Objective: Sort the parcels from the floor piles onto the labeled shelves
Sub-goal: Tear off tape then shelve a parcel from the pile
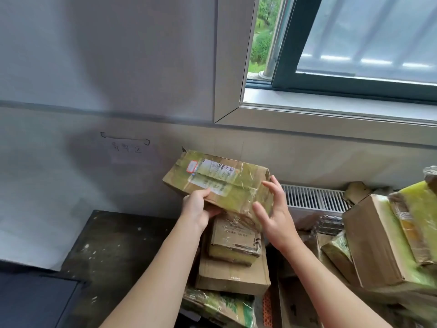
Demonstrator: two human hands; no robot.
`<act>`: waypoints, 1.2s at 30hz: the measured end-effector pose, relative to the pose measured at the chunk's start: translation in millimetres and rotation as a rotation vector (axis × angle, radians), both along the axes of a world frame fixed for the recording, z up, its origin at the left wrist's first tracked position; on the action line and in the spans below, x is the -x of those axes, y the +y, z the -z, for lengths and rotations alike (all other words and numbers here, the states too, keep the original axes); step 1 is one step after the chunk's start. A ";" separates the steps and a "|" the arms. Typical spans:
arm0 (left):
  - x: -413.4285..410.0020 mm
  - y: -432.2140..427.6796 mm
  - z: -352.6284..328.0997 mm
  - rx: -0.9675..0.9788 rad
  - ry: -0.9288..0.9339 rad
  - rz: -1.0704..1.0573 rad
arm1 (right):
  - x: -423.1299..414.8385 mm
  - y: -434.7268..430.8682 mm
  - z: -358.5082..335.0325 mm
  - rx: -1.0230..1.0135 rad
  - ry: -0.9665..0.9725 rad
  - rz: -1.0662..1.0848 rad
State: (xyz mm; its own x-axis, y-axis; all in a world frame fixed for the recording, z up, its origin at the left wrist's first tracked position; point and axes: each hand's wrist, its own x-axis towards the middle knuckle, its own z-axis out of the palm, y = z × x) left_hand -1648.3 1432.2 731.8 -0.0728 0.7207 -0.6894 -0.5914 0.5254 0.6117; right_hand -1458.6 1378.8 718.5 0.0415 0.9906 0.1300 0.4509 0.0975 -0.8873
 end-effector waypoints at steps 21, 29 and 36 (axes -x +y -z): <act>34.8 -30.5 9.2 -0.251 0.378 0.128 | 36.0 42.8 -21.0 0.468 -0.188 -0.071; 42.4 -36.6 8.2 -0.185 0.540 0.165 | 61.3 64.6 -39.8 0.324 -0.456 -0.086; 83.3 -9.3 -27.3 -0.591 1.460 0.504 | 78.1 76.0 -62.9 0.165 -0.886 -0.273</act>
State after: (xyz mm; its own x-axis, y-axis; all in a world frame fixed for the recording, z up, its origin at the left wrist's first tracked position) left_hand -1731.6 1422.9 759.1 -0.0641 0.9921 0.1077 0.7724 -0.0190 0.6349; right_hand -1536.7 1454.8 781.4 -0.2414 0.9602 -0.1403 0.9483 0.2028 -0.2442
